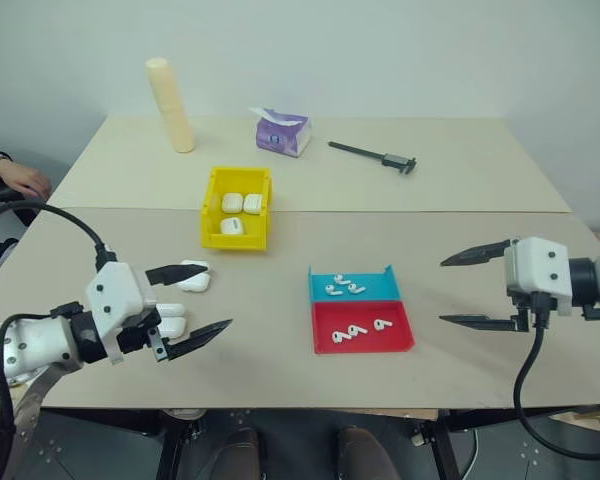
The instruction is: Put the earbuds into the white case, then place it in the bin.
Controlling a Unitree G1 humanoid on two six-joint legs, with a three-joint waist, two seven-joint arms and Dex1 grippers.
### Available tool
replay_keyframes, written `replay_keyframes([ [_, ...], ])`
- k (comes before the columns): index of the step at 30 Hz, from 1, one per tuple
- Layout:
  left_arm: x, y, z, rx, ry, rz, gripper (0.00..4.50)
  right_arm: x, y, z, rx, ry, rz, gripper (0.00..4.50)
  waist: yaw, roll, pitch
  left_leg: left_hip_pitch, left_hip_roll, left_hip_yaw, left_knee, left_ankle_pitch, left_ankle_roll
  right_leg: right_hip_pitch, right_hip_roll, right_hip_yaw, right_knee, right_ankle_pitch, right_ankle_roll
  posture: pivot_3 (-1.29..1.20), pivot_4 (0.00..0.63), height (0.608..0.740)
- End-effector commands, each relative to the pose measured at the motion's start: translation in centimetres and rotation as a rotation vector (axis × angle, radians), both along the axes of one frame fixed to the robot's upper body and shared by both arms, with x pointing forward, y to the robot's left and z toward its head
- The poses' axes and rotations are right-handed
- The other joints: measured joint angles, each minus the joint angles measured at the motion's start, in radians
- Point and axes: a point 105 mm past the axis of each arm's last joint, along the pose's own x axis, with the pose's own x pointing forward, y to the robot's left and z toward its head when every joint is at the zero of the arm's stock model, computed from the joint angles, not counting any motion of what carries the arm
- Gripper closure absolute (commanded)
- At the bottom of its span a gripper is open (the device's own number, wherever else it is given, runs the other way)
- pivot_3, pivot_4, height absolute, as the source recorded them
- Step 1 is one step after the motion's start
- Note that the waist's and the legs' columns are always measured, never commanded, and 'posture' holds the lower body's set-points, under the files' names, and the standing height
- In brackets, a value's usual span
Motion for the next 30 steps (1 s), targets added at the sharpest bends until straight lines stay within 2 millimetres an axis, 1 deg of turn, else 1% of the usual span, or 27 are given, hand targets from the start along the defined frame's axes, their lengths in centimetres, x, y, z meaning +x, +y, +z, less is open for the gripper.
replay_keyframes([
  [1, -0.1, -0.2, 1.3, 0.010, -0.051, 0.010, 0.00, 0.0, 0.2, 1.4, -0.011, -0.060, 0.014, 0.04, 0.000, 0.000, 0.000, 0.000, 0.000, 0.000, 0.000, 0.000, 0.000, 0.000, 0.000, 0.000, 0.000, 0.000, 0.000, 0.00, 0.150, 0.740],
  [7, -0.1, -0.1, 1.3, 0.044, -0.064, 0.059, 0.00, 0.3, 0.4, 0.9, -0.012, -0.052, 0.018, 0.04, 0.000, 0.000, 0.000, 0.000, 0.000, 0.000, 0.000, 0.000, 0.000, 0.000, 0.000, 0.000, 0.000, 0.000, 0.000, 0.00, 0.150, 0.740],
  [10, 0.1, -0.1, 1.2, 0.055, -0.055, 0.116, 0.00, 0.3, 0.5, 0.7, -0.010, -0.043, 0.023, 0.04, 0.000, 0.000, 0.000, 0.000, 0.000, 0.000, 0.000, 0.000, 0.000, 0.000, 0.000, 0.000, 0.000, 0.000, 0.000, 0.00, 0.150, 0.740],
  [14, 1.0, 0.3, 0.9, 0.106, -0.042, 0.316, 0.00, 0.4, 0.6, 0.3, -0.014, -0.032, 0.025, 0.04, 0.000, 0.000, 0.000, 0.000, 0.000, 0.000, 0.000, 0.000, 0.000, 0.000, 0.000, 0.000, 0.000, 0.000, 0.000, 0.00, 0.150, 0.740],
  [15, 1.2, 0.5, 1.0, 0.125, -0.057, 0.378, 0.00, 0.5, 0.6, 0.3, -0.011, -0.031, 0.024, 0.04, 0.000, 0.000, 0.000, 0.000, 0.000, -0.001, 0.000, 0.000, 0.000, 0.000, 0.000, 0.000, 0.000, 0.000, 0.000, 0.00, 0.150, 0.740],
  [17, 1.4, 0.7, 1.2, 0.149, -0.028, 0.461, 0.00, 0.7, 0.7, 0.2, -0.011, -0.031, 0.021, 0.04, 0.000, 0.000, 0.000, 0.000, 0.000, -0.001, 0.000, 0.000, 0.000, 0.000, 0.000, 0.000, 0.000, 0.000, 0.000, 0.00, 0.150, 0.740],
  [21, 1.3, 1.5, 0.7, 0.226, 0.140, 0.599, 0.00, 0.6, 0.9, 0.2, -0.004, -0.017, 0.015, 0.04, 0.005, 0.000, 0.000, 0.000, -0.001, -0.002, 0.000, 0.000, 0.000, 0.001, 0.000, -0.001, 0.001, 0.000, 0.000, 0.00, 0.150, 0.740],
  [23, 1.2, 2.2, -0.2, 0.271, 0.262, 0.621, 0.00, 0.4, 0.8, -0.1, -0.013, -0.002, 0.013, 0.04, 0.003, 0.000, 0.000, 0.000, -0.001, -0.002, 0.000, 0.000, 0.000, 0.001, 0.000, 0.000, 0.001, 0.000, 0.000, 0.00, 0.150, 0.740],
  [25, 1.4, 3.2, -0.7, 0.295, 0.342, 0.651, 0.00, 0.4, 0.8, -0.4, -0.014, 0.009, 0.002, 0.04, -0.002, -0.001, 0.000, 0.000, -0.001, -0.002, 0.000, 0.000, 0.000, 0.001, 0.000, 0.000, 0.001, 0.000, 0.000, 0.00, 0.150, 0.740],
  [29, 1.8, 4.7, -1.0, 0.257, 0.479, 0.730, 0.00, 0.2, 1.1, -0.9, -0.009, 0.028, -0.002, 0.04, -0.003, -0.001, 0.001, 0.002, 0.000, -0.002, 0.000, 0.000, 0.000, 0.000, 0.000, 0.001, 0.003, 0.000, 0.000, 0.00, 0.150, 0.740],
  [30, 1.3, 4.2, -0.8, 0.250, 0.514, 0.725, 0.00, 0.1, 1.2, -1.0, -0.008, 0.033, -0.003, 0.04, -0.002, -0.004, 0.002, 0.002, 0.000, -0.002, 0.000, 0.000, 0.000, 0.001, 0.000, 0.001, 0.003, 0.000, 0.000, 0.00, 0.150, 0.740],
])
